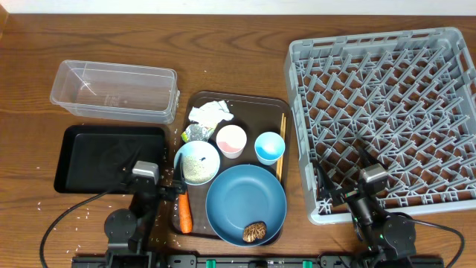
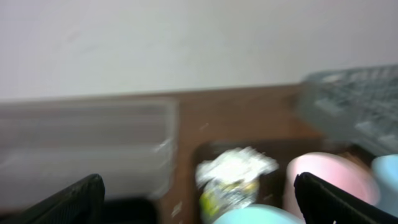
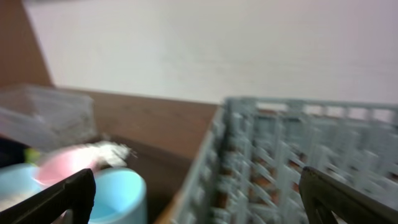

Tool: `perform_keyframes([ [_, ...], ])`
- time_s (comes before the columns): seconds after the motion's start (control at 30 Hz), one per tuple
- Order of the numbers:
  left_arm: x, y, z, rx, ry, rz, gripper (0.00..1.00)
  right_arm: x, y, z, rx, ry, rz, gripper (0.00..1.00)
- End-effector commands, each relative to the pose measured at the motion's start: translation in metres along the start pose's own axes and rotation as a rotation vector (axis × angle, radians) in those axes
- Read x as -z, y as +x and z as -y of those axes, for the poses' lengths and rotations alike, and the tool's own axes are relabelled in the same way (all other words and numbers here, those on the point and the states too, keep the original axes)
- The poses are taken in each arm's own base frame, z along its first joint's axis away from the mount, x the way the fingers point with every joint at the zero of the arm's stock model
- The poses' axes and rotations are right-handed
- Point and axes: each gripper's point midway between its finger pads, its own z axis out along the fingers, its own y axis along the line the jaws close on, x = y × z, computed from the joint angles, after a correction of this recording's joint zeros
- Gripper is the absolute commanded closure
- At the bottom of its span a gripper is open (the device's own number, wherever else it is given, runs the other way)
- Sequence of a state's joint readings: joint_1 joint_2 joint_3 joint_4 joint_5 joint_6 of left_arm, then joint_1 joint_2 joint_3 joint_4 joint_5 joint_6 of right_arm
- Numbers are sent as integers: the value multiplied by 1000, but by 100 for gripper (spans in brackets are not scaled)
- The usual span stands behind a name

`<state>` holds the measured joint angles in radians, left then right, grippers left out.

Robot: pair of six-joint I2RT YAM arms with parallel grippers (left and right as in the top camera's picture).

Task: Sort waste into correct bins and load items into the dishwasher rack

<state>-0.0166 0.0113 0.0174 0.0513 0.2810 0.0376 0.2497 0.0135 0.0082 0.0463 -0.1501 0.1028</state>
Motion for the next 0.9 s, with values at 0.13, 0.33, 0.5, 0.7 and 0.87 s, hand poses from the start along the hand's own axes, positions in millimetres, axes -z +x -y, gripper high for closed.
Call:
perform_keyframes([
  [0.13, 16, -82, 32, 14, 165, 165, 2, 8, -53, -15, -102, -56, 26, 1],
  [0.33, 5, -117, 35, 79, 180, -14, 2, -1, -99, -9, -111, 18, -98, 1],
  [0.5, -31, -132, 32, 163, 184, -267, 2, -33, -104, -6, -155, 52, -385, 1],
  [0.7, -79, -131, 55, 241, 314, -494, 2, -74, -91, -8, -218, 39, -679, 1],
  [0.87, -101, -103, 84, 481, 464, -642, 2, -93, -67, -16, -273, -15, -812, 1],
])
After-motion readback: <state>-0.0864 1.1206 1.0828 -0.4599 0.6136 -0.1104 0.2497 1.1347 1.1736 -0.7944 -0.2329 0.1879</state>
